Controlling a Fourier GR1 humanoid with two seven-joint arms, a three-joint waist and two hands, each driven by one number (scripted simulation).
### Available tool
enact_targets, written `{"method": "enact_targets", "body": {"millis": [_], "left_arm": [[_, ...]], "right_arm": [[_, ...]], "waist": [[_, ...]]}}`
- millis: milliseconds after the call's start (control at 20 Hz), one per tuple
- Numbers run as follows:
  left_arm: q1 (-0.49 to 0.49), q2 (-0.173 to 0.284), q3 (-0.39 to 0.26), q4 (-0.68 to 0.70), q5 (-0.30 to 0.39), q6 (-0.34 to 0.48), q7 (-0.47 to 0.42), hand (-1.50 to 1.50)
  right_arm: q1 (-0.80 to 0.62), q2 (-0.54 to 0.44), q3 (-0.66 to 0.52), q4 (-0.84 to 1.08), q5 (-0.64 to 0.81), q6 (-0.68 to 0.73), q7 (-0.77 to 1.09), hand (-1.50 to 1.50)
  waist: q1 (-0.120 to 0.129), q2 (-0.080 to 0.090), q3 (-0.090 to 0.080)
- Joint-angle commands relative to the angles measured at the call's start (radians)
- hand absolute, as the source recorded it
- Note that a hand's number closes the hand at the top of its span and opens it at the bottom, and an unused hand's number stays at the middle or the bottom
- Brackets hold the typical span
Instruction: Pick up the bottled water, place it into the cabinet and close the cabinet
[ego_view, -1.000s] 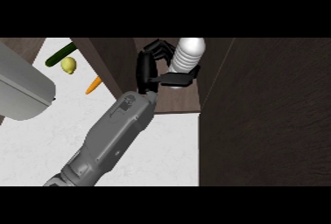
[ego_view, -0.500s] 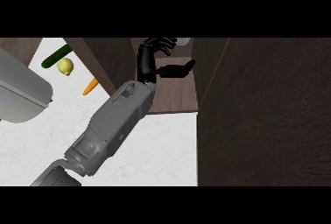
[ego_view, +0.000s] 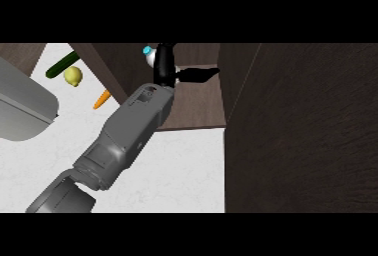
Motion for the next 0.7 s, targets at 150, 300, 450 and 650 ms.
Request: {"method": "enact_targets", "body": {"millis": [150,300,450,650], "left_arm": [[-0.048,0.003,0.056,0.022,0.02,-0.066,-0.037,-1.5],[-0.022,0.005,0.084,-0.016,0.037,-0.126,-0.114,-1.5],[-0.015,-0.006,0.105,-0.063,0.081,-0.214,-0.122,-1.5],[0.068,-0.006,0.048,-0.174,0.106,-0.262,-0.082,-1.5]], "right_arm": [[0.055,0.039,0.021,-0.117,-0.05,0.001,0.027,-1.5],[0.039,0.0,-0.029,-0.106,-0.104,0.001,0.029,-1.5],[0.019,-0.008,-0.011,-0.123,-0.079,-0.015,0.054,-1.5],[0.025,-0.016,-0.037,-0.104,-0.091,-0.006,0.057,-1.5]], "waist": [[0.007,-0.006,0.0],[0.016,-0.007,-0.001],[0.017,-0.006,-0.001],[0.035,-0.019,0.0]]}}
